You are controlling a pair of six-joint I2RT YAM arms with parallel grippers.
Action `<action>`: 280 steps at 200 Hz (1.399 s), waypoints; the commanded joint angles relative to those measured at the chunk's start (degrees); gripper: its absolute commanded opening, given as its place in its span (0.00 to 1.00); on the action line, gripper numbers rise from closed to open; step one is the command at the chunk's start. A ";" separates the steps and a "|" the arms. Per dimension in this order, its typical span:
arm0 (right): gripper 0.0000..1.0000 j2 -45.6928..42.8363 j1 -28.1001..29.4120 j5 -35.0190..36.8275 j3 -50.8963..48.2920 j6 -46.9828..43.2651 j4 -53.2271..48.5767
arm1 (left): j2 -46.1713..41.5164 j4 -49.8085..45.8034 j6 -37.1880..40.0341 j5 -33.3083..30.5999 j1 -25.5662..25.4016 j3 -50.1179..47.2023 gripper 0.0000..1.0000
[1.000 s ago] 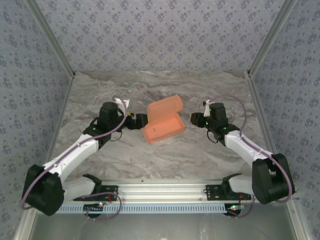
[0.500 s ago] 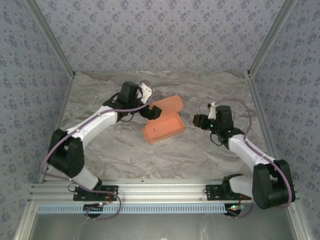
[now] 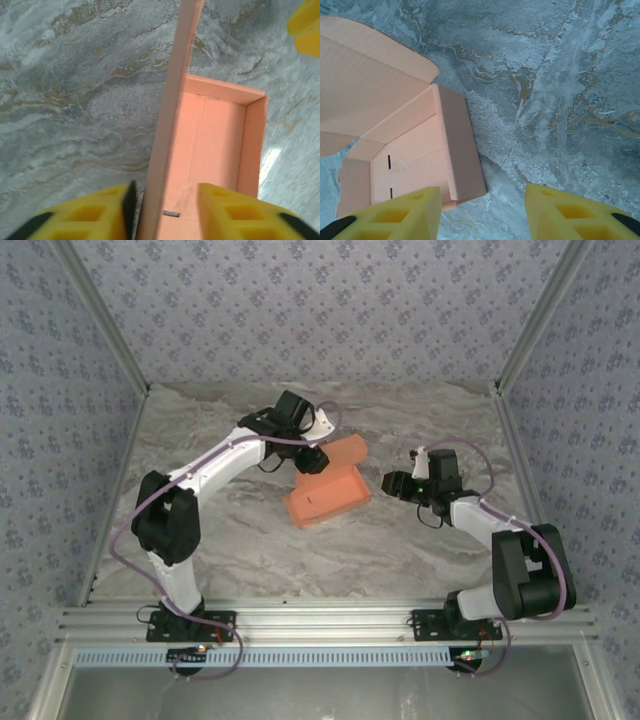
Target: Fold the paper box
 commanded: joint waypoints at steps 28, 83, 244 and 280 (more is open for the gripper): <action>0.52 0.78 -2.49 -0.18 3.20 18.97 -5.04 | -4.04 -2.73 -3.87 -4.15 0.23 0.04 0.08; 0.57 1.50 1.64 -6.66 4.64 35.54 -7.14 | -15.31 9.73 -28.71 -8.92 0.24 -12.34 0.00; 0.69 9.08 2.06 -14.84 21.22 -0.52 -31.93 | -28.52 57.00 -75.02 -9.98 0.11 -59.54 0.01; 0.69 7.36 2.83 -14.63 20.78 1.21 -27.63 | -26.30 58.73 -74.97 -10.51 0.15 -63.08 0.16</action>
